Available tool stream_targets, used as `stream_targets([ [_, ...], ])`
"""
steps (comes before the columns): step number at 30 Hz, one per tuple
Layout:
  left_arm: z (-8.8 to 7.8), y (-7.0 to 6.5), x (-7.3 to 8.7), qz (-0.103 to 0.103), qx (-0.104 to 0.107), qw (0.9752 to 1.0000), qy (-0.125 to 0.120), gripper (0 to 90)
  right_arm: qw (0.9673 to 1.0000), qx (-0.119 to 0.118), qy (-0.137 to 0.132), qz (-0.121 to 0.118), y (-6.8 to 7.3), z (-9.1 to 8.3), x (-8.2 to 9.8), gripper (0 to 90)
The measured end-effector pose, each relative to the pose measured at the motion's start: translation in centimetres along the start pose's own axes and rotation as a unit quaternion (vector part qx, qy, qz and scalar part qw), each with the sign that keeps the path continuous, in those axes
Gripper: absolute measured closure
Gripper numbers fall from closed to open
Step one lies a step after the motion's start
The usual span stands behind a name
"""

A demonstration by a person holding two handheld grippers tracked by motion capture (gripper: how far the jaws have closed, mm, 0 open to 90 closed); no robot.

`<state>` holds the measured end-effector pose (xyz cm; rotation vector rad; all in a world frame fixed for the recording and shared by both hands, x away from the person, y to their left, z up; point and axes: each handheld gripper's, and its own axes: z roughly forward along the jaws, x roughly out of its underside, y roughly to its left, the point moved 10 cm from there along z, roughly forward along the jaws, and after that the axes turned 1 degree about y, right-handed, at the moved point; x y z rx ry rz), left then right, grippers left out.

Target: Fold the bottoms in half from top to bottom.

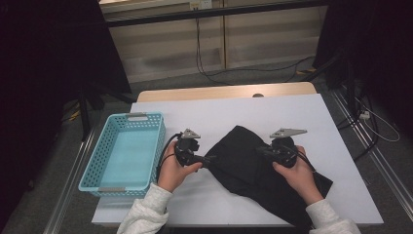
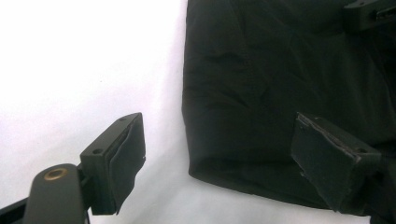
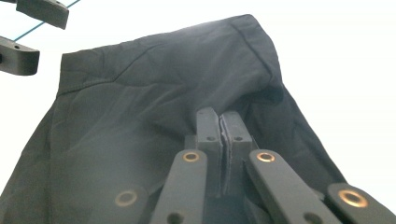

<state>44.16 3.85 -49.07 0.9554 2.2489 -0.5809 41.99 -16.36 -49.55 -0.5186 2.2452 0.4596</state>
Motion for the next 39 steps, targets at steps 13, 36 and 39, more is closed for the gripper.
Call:
stream_targets([
  [13, 0.4, -0.1, 0.2, -0.002, 0.004, 1.0000, 0.005, 18.2, 0.9999, 0.009, 0.009, 0.002, -0.7, -0.6, 0.8, 88.8],
  [36, 0.3, -0.1, -0.4, 0.001, 0.009, 1.0000, -0.002, 16.3, 0.9996, -0.003, -0.018, 0.023, -0.6, -3.6, 0.5, 89.0],
  [39, 0.2, -0.2, -0.5, -0.002, 0.012, 0.9999, -0.005, 15.7, 0.9995, -0.003, -0.020, 0.023, -0.6, -4.0, 0.4, 89.0],
])
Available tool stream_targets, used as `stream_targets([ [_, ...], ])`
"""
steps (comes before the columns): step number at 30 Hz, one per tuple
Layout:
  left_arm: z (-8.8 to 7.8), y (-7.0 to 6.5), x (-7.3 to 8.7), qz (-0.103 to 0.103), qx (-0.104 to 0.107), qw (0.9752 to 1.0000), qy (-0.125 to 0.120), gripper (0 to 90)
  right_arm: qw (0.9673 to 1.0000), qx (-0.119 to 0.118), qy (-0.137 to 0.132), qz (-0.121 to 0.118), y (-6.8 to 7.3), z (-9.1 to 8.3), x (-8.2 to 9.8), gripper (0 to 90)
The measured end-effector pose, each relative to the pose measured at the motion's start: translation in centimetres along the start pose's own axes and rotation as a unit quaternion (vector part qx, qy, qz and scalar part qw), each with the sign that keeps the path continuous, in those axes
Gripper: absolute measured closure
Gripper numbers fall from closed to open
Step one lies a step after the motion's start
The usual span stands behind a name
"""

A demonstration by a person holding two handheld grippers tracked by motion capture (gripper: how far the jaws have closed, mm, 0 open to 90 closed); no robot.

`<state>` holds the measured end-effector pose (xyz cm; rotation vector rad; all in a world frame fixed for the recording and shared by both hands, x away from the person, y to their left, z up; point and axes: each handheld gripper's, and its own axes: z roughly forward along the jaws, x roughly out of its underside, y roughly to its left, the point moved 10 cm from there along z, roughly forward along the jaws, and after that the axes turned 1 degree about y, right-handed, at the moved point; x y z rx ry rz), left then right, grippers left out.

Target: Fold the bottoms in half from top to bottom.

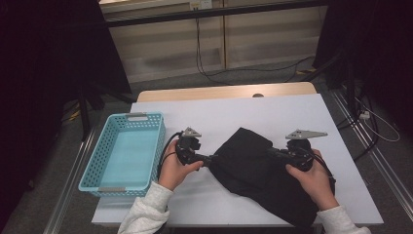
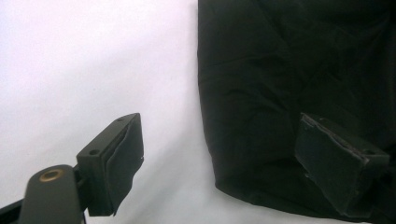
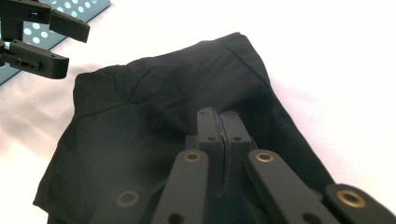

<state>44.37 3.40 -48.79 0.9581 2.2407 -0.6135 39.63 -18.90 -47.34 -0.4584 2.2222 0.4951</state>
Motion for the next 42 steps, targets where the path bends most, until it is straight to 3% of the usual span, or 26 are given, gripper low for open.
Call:
stream_targets([
  [12, 0.2, -0.4, -0.1, 0.000, 0.005, 1.0000, -0.001, 15.0, 0.9999, 0.006, 0.001, 0.009, -0.6, -1.4, 0.8, 89.0],
  [24, 0.4, -0.6, -0.2, 0.007, 0.007, 1.0000, 0.002, 14.8, 0.9995, 0.024, 0.013, 0.014, -1.6, -1.7, 2.4, 89.0],
  [42, 0.6, -0.5, -0.2, 0.003, 0.008, 1.0000, 0.003, 14.3, 0.9993, 0.029, 0.019, 0.017, -2.0, -2.5, 3.3, 89.0],
])
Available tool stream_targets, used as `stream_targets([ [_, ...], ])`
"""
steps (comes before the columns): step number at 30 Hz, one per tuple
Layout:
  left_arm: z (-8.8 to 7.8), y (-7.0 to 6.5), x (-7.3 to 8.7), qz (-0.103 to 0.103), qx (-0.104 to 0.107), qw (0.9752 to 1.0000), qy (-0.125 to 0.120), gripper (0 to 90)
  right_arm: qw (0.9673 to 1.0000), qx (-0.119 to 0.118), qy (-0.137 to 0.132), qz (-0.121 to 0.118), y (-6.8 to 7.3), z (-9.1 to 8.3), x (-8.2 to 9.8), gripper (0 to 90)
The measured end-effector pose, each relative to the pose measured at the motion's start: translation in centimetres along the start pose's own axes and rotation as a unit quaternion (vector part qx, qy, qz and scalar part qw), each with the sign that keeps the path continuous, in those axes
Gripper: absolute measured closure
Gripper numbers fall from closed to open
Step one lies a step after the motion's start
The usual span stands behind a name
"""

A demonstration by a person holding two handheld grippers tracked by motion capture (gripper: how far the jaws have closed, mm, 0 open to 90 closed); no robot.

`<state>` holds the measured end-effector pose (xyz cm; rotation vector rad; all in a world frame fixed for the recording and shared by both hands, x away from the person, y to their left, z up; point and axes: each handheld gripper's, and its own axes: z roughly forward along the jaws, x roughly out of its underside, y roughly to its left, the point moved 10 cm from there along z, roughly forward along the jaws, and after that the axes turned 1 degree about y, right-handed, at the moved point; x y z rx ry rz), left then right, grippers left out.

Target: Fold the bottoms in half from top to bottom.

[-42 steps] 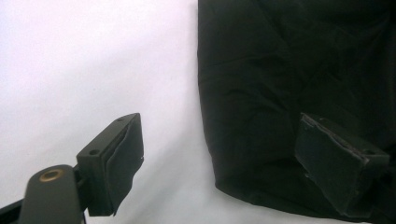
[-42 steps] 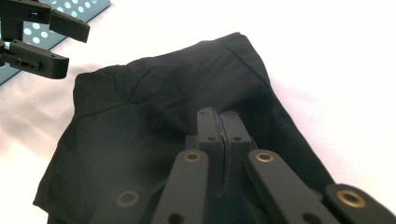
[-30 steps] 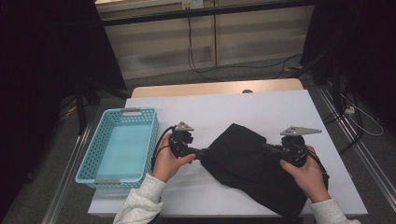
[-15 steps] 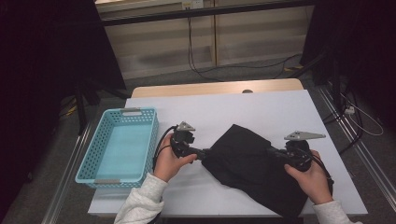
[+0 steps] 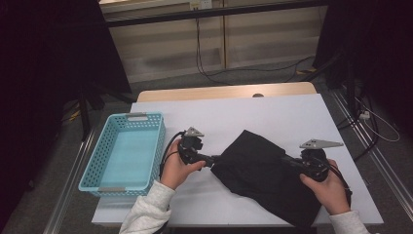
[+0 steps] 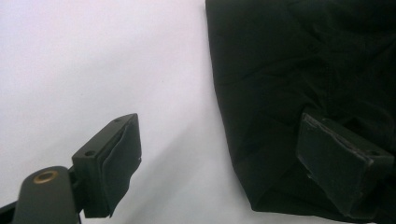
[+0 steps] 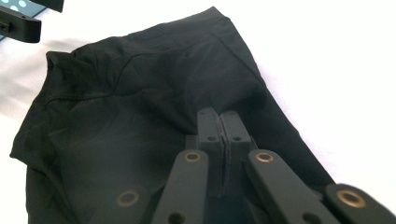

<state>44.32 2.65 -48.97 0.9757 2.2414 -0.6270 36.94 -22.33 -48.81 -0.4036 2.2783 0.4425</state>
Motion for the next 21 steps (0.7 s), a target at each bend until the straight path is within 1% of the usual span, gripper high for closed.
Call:
stream_targets([
  [5, 0.0, 0.0, -0.1, 0.000, 0.000, 1.0000, -0.002, 14.3, 1.0000, -0.001, 0.000, -0.001, 0.1, -0.2, -0.1, 89.0],
  [9, -0.1, -0.1, -0.1, 0.003, 0.003, 1.0000, 0.001, 14.5, 1.0000, 0.001, -0.001, -0.002, 0.1, -0.5, -0.1, 89.0],
  [21, 0.0, -0.2, -0.3, 0.002, 0.001, 1.0000, -0.004, 14.4, 1.0000, 0.006, 0.008, 0.001, -0.4, -0.9, 1.0, 89.0],
])
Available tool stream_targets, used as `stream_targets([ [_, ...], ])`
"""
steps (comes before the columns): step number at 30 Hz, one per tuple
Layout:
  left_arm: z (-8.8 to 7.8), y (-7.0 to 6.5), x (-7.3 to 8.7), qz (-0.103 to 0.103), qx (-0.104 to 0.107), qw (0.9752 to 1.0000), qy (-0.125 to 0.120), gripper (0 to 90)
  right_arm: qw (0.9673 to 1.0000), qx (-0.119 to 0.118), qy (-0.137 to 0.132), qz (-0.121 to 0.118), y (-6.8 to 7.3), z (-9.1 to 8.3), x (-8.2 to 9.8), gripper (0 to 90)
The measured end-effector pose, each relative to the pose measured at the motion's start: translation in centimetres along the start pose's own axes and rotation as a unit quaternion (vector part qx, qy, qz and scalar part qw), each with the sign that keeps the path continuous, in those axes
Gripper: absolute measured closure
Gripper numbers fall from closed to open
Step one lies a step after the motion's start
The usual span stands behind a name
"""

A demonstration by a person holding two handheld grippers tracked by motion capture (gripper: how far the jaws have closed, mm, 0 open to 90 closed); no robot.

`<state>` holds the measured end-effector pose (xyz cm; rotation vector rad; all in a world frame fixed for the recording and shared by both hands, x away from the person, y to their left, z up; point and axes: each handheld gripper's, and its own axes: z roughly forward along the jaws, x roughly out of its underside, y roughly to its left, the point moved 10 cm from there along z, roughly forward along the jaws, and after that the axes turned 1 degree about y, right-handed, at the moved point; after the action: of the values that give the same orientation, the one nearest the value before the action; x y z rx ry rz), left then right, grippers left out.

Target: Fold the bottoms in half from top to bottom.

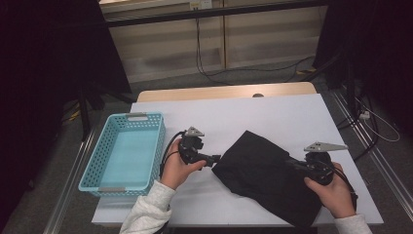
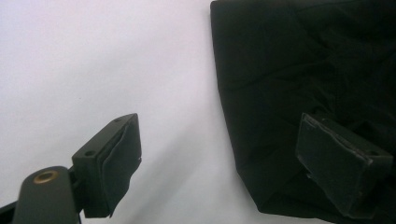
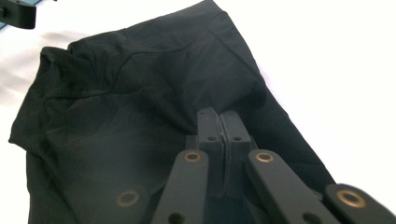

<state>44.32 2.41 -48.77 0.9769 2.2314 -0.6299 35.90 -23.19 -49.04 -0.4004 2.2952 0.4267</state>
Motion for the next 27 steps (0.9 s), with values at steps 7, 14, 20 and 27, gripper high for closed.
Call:
stream_targets([
  [7, 0.1, -0.1, -0.1, 0.003, 0.002, 1.0000, 0.002, 14.4, 1.0000, 0.003, 0.004, 0.002, -0.3, -0.2, 0.5, 89.0],
  [14, 0.4, -0.4, -0.4, 0.005, 0.004, 1.0000, 0.001, 14.4, 1.0000, 0.007, -0.001, 0.005, -0.5, -0.9, 0.6, 89.0],
  [20, 0.8, -0.9, -0.6, 0.007, 0.010, 0.9999, 0.002, 14.4, 0.9999, 0.013, 0.000, 0.011, -0.9, -1.5, 1.3, 89.0],
  [27, 1.0, -1.4, -1.1, 0.006, 0.016, 0.9998, -0.003, 14.3, 0.9998, 0.015, 0.001, 0.014, -1.2, -2.0, 1.9, 89.0],
])
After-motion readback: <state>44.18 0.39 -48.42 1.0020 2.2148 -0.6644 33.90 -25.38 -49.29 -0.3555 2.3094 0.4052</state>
